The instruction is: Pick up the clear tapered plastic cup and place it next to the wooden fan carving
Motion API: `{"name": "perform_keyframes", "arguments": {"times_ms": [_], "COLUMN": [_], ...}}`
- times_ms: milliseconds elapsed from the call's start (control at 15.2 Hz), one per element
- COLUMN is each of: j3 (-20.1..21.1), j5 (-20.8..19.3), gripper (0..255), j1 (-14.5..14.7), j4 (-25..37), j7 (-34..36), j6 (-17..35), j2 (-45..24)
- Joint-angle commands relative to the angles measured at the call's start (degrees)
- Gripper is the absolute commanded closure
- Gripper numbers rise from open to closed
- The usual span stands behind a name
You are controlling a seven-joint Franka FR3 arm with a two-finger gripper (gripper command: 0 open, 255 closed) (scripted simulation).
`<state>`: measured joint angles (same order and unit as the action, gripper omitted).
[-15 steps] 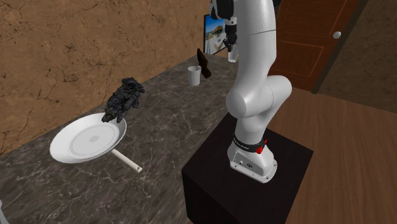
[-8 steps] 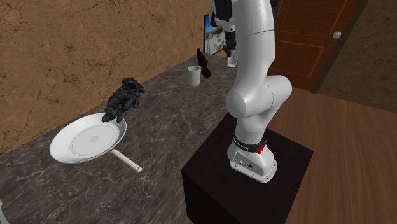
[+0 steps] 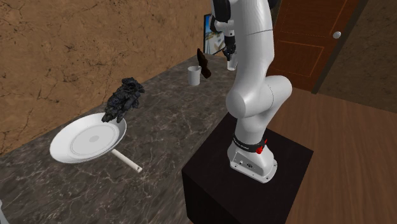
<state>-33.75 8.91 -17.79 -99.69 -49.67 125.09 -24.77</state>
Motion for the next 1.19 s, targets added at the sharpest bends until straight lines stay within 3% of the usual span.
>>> {"name": "perform_keyframes", "arguments": {"times_ms": [0, 198, 264, 594, 858, 1122], "j3": [0.0, 0.0, 0.0, 0.0, -1.1, -1.1], "j5": [0.0, 0.0, 0.0, 0.0, -2.3, -2.3], "gripper": [255, 255, 0, 0, 0, 0], "j1": [0.0, 0.0, 0.0, 0.0, 1.4, 1.4], "j4": [0.0, 0.0, 0.0, 0.0, 2.7, 2.7], "j7": [0.0, 0.0, 0.0, 0.0, 1.4, 1.4], "j6": [0.1, 0.1, 0.0, 0.0, -5.8, -5.8], "j2": [0.0, 0.0, 0.0, 0.0, 3.5, 3.5]}}
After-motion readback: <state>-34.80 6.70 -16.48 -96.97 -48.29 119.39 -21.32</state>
